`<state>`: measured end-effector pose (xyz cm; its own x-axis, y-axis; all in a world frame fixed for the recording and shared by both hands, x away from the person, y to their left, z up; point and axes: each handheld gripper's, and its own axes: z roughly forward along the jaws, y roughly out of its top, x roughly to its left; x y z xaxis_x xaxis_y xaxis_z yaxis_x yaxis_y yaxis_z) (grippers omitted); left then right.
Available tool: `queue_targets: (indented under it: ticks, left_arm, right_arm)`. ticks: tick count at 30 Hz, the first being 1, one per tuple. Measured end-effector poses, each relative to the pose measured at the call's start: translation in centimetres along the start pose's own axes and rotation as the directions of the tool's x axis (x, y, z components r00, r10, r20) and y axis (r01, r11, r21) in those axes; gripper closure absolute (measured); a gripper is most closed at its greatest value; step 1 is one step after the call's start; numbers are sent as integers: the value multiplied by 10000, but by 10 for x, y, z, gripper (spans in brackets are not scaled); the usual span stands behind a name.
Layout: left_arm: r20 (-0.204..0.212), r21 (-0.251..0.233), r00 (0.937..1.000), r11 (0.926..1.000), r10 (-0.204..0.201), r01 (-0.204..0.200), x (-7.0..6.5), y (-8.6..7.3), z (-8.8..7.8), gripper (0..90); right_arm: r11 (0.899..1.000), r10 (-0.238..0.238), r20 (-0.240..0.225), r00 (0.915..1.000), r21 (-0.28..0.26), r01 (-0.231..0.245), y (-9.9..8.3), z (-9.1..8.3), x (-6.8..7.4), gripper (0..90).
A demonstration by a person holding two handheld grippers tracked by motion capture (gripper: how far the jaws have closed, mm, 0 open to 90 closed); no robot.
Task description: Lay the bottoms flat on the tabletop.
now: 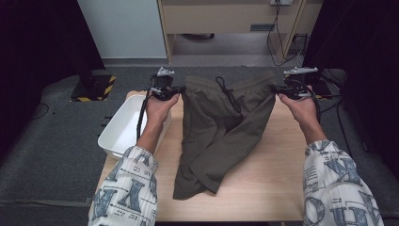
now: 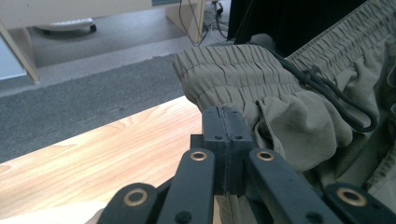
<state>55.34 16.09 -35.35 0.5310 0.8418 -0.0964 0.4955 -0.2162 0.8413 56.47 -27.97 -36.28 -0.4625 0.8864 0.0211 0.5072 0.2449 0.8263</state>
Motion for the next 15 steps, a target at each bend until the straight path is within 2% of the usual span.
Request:
queue_targets:
  ticks: [1,2,3,4,6,8,11,15]
  left_arm:
    - [-68,86,10000,10000,-8,9,2,1,4,890]
    - [-309,279,9995,9996,-18,27,5,2,10,857]
    - [-519,326,9986,9995,-31,48,7,2,13,760]
    - [-535,284,9985,9996,-56,71,9,2,15,671]
    - [-652,144,9979,9999,23,-13,10,1,14,631]
    - [-598,-17,9982,9999,-109,108,9,-1,9,569]
    - [-491,65,9988,10000,-23,27,4,-6,2,550]
    - [-262,-103,9996,9999,86,-89,-8,-15,-7,525]
  right_arm:
    - [10000,34,78,10000,80,-35,1,5,-1,792]
    - [10000,86,234,9997,0,-86,1,9,-1,685]
    - [9997,248,375,9990,-8,-248,1,14,-1,623]
    - [9995,311,466,9984,27,-312,0,16,-1,557]
    - [9990,368,737,9966,227,-386,-3,21,1,444]
    - [9993,266,689,9973,226,-282,-9,21,3,437]
    - [9990,362,427,9984,229,-372,-19,17,8,415]
    - [9986,378,24,9993,380,-379,-34,13,17,385]
